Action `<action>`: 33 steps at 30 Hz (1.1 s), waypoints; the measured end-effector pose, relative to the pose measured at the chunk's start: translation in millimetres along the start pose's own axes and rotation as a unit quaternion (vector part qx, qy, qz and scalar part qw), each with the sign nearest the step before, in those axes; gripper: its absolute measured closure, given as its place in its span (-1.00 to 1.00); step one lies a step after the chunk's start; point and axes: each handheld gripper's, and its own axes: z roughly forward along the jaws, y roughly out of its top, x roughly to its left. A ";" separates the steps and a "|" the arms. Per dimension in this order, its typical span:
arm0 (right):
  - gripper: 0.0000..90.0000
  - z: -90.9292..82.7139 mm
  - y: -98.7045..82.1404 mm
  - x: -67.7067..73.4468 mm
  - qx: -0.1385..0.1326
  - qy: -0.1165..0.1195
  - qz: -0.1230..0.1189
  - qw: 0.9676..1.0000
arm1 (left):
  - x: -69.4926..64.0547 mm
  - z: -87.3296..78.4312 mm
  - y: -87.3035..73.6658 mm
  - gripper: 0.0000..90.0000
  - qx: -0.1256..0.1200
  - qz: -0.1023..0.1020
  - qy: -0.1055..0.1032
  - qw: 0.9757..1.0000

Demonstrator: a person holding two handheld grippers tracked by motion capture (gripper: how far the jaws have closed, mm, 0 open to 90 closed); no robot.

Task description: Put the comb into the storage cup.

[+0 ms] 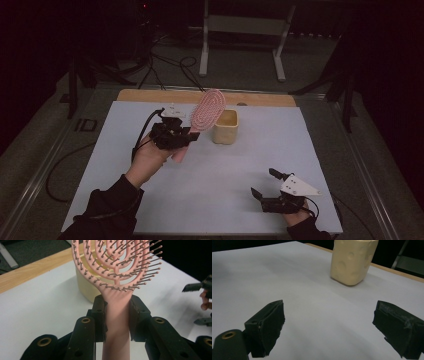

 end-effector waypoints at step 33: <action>-0.78 0.8 0.4 0.7 -0.001 0.004 0.000 1.000 | -1.2 35.7 55.5 0.56 -0.117 0.010 -0.022 0.993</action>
